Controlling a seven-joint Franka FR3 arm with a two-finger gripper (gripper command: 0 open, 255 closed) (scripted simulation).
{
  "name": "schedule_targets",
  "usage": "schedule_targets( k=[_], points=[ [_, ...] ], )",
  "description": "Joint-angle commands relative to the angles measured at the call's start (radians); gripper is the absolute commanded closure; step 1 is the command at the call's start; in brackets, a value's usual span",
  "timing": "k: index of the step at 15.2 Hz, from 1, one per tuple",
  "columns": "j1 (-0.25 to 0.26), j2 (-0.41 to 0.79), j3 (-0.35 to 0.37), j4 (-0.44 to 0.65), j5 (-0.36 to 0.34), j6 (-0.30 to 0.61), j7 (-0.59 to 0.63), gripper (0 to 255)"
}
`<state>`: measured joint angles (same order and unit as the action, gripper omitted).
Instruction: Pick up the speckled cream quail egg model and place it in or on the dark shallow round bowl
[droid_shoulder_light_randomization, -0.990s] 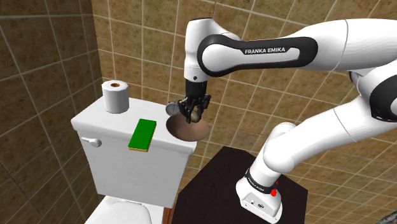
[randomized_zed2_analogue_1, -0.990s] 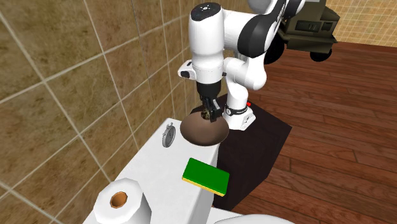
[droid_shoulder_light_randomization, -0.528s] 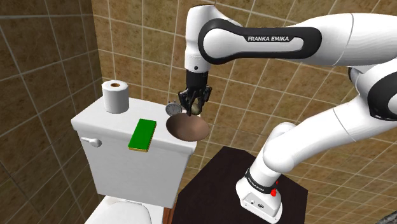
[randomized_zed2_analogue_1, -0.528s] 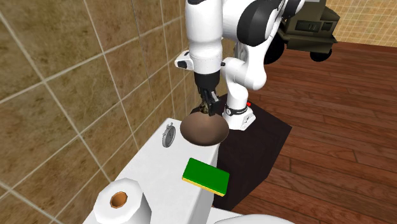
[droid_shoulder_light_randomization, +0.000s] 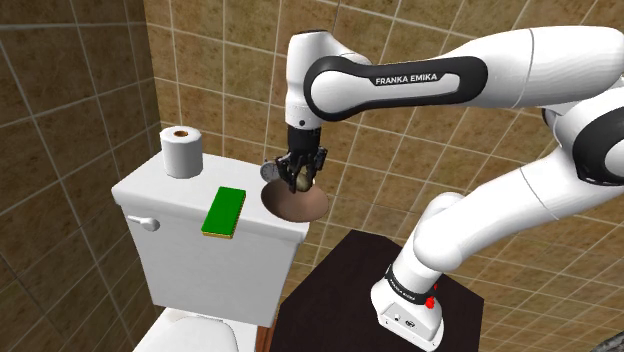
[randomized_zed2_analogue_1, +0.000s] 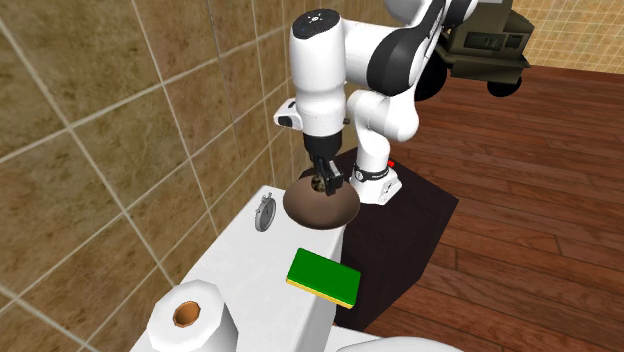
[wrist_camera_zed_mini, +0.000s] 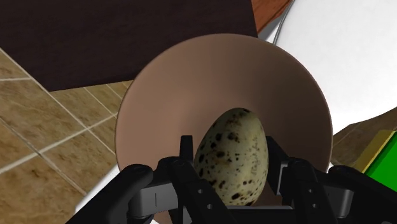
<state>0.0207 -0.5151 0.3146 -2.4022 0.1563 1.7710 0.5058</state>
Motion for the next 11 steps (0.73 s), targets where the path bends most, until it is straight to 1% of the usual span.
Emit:
schedule_targets(
  k=[1, 5, 11],
  points=[
    [0.001, 0.003, 0.003, -0.025, 0.002, 0.029, -0.001, 255],
    [0.002, 0.015, 0.01, -0.064, 0.006, 0.08, 0.0, 255],
    [0.002, 0.015, 0.01, -0.064, 0.006, 0.08, 0.0, 255]
  ],
)
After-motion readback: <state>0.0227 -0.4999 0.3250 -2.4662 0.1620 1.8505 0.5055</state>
